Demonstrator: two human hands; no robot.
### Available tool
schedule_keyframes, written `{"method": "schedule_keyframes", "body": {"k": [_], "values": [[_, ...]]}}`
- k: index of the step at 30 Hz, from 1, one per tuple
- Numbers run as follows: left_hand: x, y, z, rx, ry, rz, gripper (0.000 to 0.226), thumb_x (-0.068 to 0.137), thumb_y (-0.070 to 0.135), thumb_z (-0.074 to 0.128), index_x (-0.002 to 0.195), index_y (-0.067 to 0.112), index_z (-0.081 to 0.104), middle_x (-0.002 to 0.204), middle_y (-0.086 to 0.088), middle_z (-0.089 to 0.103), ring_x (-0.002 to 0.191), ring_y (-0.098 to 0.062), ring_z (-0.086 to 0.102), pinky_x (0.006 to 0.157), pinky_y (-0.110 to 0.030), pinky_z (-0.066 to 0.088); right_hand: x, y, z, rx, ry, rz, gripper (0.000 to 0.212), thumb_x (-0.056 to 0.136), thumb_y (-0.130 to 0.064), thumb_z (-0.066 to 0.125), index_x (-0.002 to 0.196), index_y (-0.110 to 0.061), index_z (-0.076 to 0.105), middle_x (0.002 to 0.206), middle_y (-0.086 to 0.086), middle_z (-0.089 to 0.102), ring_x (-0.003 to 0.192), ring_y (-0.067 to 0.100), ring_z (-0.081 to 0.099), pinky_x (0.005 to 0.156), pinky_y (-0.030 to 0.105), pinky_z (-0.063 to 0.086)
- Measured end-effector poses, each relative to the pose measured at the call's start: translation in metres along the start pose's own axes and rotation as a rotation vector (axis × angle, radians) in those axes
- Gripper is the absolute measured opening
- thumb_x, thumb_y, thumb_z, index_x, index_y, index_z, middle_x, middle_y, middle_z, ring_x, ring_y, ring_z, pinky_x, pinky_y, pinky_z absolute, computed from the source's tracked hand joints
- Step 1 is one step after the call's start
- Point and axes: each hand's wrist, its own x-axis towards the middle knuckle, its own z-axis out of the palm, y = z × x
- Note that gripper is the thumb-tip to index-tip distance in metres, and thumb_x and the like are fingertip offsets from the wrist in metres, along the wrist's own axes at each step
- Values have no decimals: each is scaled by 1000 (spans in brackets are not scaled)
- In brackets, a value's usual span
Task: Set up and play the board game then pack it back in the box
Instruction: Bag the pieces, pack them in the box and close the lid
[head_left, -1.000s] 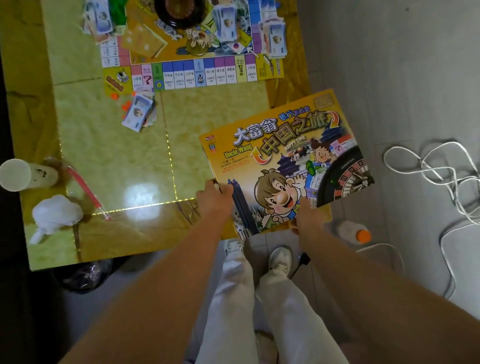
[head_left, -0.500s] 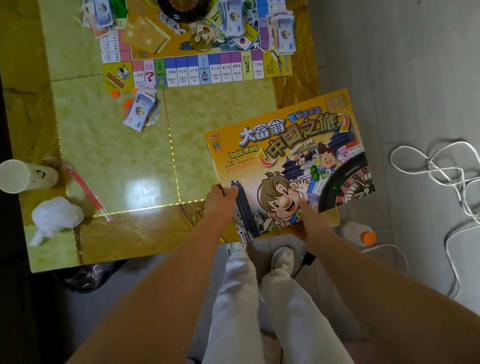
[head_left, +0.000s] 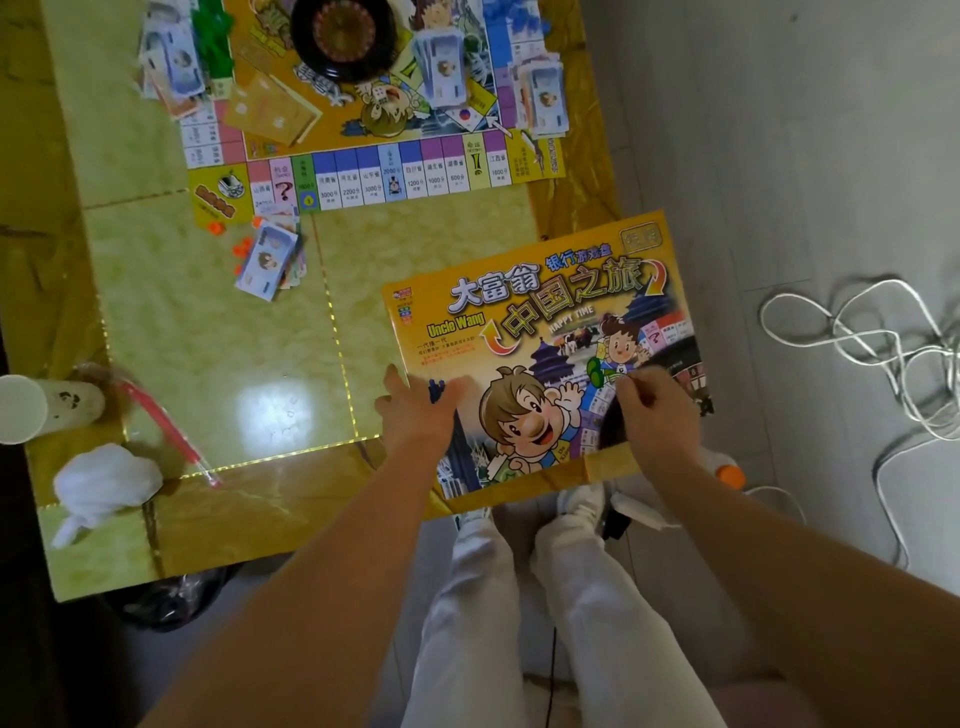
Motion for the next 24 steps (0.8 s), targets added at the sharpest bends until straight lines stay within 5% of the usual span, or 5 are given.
{"method": "schedule_keyframes", "body": {"k": [4, 10, 16, 20, 24], "values": [[9, 1, 12, -64, 37, -40, 78, 83, 42, 69, 140, 11, 27, 126, -19, 49, 112, -40, 53, 95, -47, 47, 29, -5, 1, -284, 80, -192, 44, 96, -33, 55, 139, -32, 47, 151, 5, 29, 138, 29, 28, 111, 47, 28], [20, 1, 22, -30, 67, -114, 70, 82, 38, 70, 133, 6, 34, 126, -20, 50, 112, -40, 54, 93, -45, 49, 41, 6, 7, -369, -74, -142, 56, 94, -25, 56, 146, -37, 36, 160, 1, 11, 144, 29, 13, 115, 50, 23], [26, 5, 30, 0, 127, -230, 63, 80, 37, 69, 127, 6, 41, 126, -21, 47, 114, -38, 50, 92, -45, 49, 71, 3, -17, -219, 91, -147, 46, 89, -22, 61, 133, -20, 49, 141, 9, 38, 132, 29, 34, 109, 43, 33], [16, 9, 41, 48, 212, -334, 63, 78, 47, 65, 123, 8, 45, 126, -20, 41, 115, -39, 46, 94, -44, 45, 100, 8, -38, 142, -221, 243, 34, 88, -29, 66, 114, -10, 55, 116, 18, 63, 107, 34, 63, 86, 41, 53], [7, 2, 53, 44, 289, -249, 63, 76, 54, 59, 119, 10, 48, 112, -17, 55, 104, -37, 55, 91, -44, 47, 110, 26, -52, 160, -425, 278, 28, 86, -34, 67, 103, -13, 61, 99, 16, 71, 89, 33, 70, 88, 48, 55]]}}
